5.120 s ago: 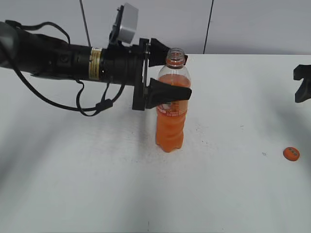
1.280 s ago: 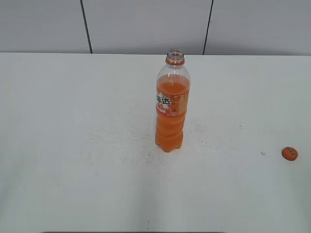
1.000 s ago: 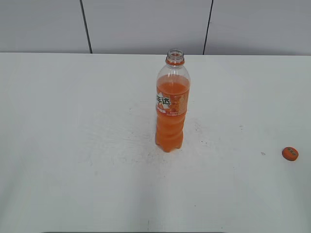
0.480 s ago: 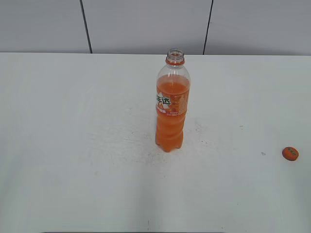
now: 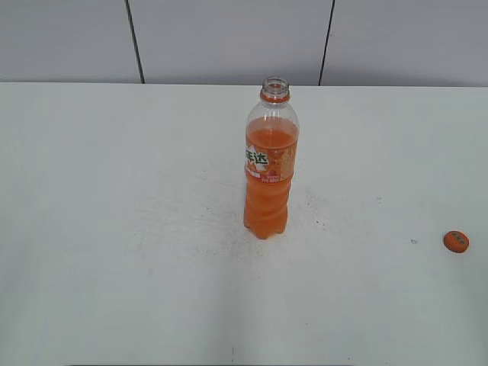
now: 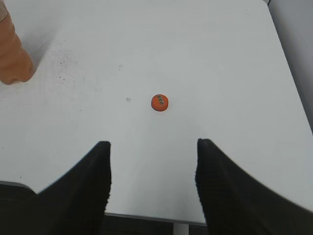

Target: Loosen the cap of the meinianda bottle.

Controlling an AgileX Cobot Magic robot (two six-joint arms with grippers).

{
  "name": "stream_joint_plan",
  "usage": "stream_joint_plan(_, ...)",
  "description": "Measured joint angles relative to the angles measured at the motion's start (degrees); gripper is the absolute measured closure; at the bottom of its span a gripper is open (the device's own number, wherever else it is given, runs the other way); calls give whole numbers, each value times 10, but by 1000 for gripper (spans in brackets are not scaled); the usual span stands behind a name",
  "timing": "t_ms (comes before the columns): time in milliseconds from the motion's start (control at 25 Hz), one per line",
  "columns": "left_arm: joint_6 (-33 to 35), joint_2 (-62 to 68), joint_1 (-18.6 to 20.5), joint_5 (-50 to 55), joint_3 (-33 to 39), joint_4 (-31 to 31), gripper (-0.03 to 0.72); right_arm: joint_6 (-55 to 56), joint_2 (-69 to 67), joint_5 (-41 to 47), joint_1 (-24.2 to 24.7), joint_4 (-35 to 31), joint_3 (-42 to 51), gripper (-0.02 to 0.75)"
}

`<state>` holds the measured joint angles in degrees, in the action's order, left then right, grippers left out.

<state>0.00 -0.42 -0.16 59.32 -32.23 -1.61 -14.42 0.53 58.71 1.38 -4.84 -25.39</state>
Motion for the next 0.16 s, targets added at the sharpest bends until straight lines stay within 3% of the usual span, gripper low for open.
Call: stream_joint_plan(160,0,0,0,0,0,0,218,0,0,0,0,0,0,318)
